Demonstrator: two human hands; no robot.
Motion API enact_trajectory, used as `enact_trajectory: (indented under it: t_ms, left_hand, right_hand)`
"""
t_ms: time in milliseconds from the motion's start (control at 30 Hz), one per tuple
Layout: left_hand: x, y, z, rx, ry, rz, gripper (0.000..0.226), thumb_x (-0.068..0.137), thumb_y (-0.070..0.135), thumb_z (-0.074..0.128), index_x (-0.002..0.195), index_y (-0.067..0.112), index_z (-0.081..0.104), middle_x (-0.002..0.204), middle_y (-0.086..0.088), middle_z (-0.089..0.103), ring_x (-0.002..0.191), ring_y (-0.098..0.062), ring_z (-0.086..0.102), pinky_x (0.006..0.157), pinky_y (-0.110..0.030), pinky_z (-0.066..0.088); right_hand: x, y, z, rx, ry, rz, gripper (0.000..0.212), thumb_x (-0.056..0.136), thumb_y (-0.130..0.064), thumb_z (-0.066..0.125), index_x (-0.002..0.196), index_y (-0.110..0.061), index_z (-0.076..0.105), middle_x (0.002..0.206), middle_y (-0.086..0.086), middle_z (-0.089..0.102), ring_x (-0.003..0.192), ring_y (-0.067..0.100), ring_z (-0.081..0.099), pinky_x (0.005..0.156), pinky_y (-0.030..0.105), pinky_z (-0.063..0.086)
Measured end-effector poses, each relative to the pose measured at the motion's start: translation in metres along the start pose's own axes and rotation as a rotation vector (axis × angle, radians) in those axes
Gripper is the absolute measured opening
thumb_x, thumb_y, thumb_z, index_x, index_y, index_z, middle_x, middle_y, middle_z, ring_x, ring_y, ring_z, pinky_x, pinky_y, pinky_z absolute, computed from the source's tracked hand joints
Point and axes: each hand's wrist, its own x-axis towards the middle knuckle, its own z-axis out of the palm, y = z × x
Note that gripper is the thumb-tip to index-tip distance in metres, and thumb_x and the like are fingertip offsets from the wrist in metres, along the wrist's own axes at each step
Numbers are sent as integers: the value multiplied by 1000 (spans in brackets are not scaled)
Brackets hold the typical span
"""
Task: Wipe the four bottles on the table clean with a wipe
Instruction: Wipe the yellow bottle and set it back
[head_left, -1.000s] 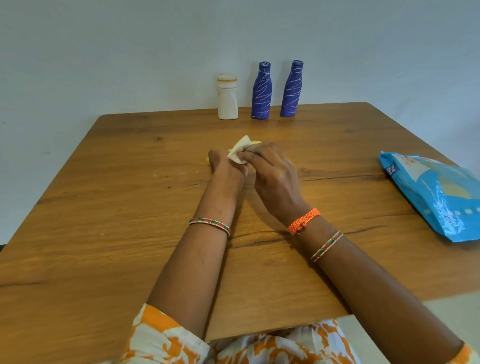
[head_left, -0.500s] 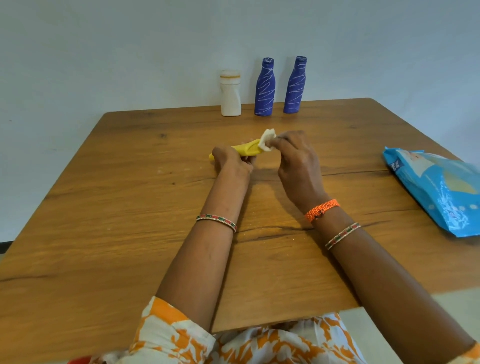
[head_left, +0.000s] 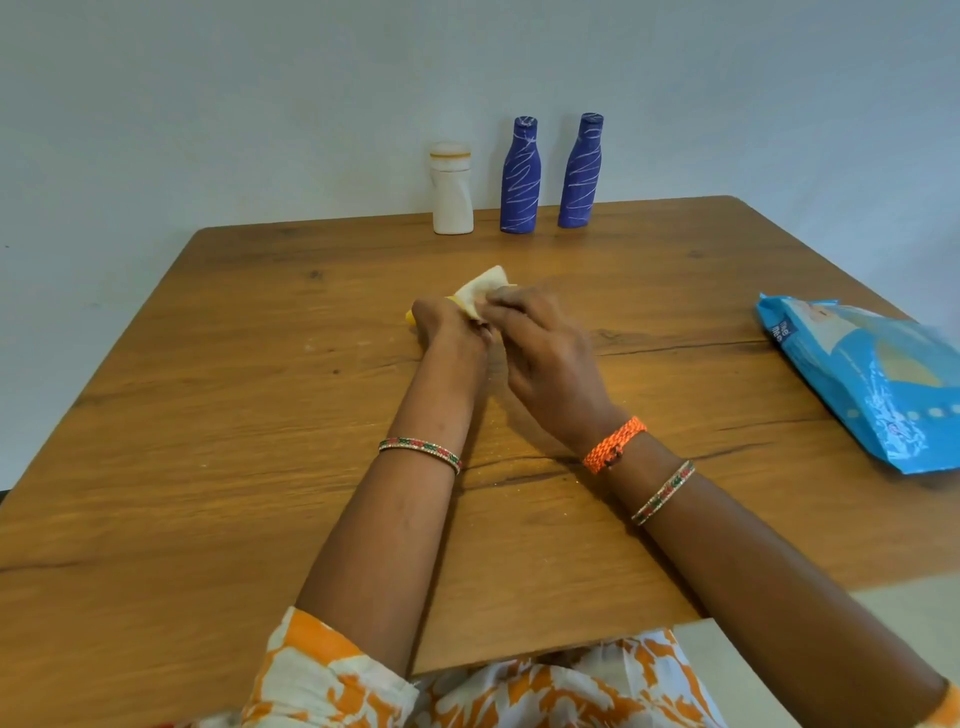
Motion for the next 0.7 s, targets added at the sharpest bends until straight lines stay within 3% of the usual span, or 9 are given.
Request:
enact_trajectory:
  t_ms: [67, 133, 233, 300, 367, 433, 533, 600, 700]
  left_hand:
    - [2, 0, 1, 4, 11, -13, 46, 100, 37, 22, 104, 4, 54, 88, -9, 56, 68, -19, 55, 52, -28, 50]
    - [12, 2, 7, -93, 64, -23, 42, 96, 27, 29, 120, -2, 48, 97, -16, 57, 74, -25, 59, 57, -32, 51]
    - [17, 1, 8, 61, 91, 80, 43, 98, 39, 33, 128, 9, 44, 108, -11, 55, 80, -21, 60, 59, -32, 51]
    - [23, -4, 4, 308, 70, 173, 44, 96, 50, 33, 125, 17, 40, 112, -9, 54, 88, -21, 59, 75, -37, 53]
    - [22, -7, 5, 515, -61, 179, 63, 90, 62, 29, 138, 21, 32, 125, -10, 50, 108, -28, 54, 94, -47, 47]
    - [23, -6, 8, 599, -207, 162, 67, 92, 61, 28, 143, 16, 32, 128, -12, 51, 113, -28, 52, 97, -48, 45]
    - [23, -3, 3, 629, -361, 141, 39, 96, 37, 47, 119, 8, 55, 98, -10, 63, 89, -22, 60, 82, -39, 51]
    - [24, -3, -2, 640, -459, 92, 31, 90, 28, 57, 113, 7, 59, 95, -11, 67, 83, -23, 64, 85, -42, 52]
    - [22, -8, -6, 520, -602, -4, 23, 90, 19, 51, 108, 5, 57, 91, -13, 65, 80, -24, 63, 92, -48, 48]
  right_hand:
    - [-2, 2, 0, -7, -39, -119, 21, 80, 7, 62, 99, 4, 68, 104, 18, 65, 99, 31, 59, 81, 35, 51]
    - [0, 11, -4, 30, -45, -89, 20, 79, 5, 63, 98, 3, 69, 104, 17, 65, 99, 29, 60, 83, 35, 51]
    - [-1, 22, -10, 99, 51, 198, 26, 75, 8, 59, 98, -1, 69, 98, 11, 67, 92, 17, 61, 78, 31, 53]
    - [-2, 22, -10, 139, 91, 389, 27, 78, 9, 59, 99, -4, 70, 95, 5, 69, 84, 8, 62, 72, 20, 51]
    - [-1, 20, -9, 212, 171, 539, 25, 83, 4, 60, 103, -7, 69, 95, 0, 68, 82, 4, 61, 68, 10, 47]
    - [2, 23, -8, 255, 261, 661, 24, 86, -2, 59, 107, -11, 68, 93, -3, 67, 79, 2, 59, 66, 10, 47]
    - [10, 35, -7, 280, 311, 800, 23, 90, -10, 57, 110, -12, 68, 95, 0, 69, 79, 6, 60, 64, 18, 48]
    - [21, 44, -8, 247, 329, 784, 24, 90, -12, 56, 112, -9, 68, 95, 3, 71, 80, 9, 63, 65, 22, 50]
    - [40, 51, -12, 147, 210, 655, 27, 90, -8, 56, 115, -7, 65, 102, 7, 69, 86, 11, 62, 71, 15, 49]
